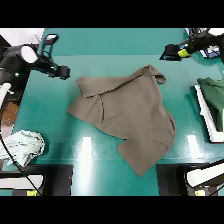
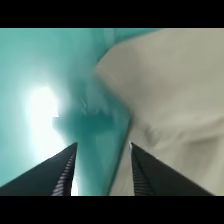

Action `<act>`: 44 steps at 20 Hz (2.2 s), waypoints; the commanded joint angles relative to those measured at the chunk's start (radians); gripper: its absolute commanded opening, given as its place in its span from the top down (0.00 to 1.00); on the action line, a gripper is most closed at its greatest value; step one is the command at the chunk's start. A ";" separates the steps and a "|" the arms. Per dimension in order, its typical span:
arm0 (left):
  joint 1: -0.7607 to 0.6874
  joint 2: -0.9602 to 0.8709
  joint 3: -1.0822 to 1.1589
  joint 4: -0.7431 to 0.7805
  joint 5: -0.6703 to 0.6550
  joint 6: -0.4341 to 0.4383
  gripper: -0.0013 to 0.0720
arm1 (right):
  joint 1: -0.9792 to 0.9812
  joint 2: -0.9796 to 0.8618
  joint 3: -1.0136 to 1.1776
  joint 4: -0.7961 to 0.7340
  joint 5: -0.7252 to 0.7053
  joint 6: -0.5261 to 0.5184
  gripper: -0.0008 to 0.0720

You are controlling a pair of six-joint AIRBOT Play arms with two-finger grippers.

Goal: Fold the shirts.

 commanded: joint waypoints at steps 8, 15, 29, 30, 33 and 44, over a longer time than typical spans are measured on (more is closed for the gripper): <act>0.233 -0.003 -0.366 -0.280 -0.144 0.273 0.43 | -0.013 0.248 -0.445 0.111 0.132 -0.039 0.64; 0.232 -0.069 -0.403 -0.383 -0.151 0.333 0.43 | -0.016 0.421 -0.710 0.110 0.107 -0.039 0.64; 0.232 -0.039 -0.369 -0.385 -0.183 0.337 0.95 | -0.299 0.806 -1.233 0.100 0.007 0.027 0.64; 0.232 -0.021 -0.354 -0.385 -0.176 0.331 0.95 | -0.357 0.835 -1.276 0.099 0.006 0.027 0.61; 0.232 0.024 -0.339 -0.386 -0.165 0.330 0.95 | -0.512 0.885 -1.398 0.100 0.045 0.026 0.34; 0.232 0.031 -0.340 -0.386 -0.175 0.313 0.95 | -0.364 0.852 -1.528 -0.095 -0.005 0.120 0.48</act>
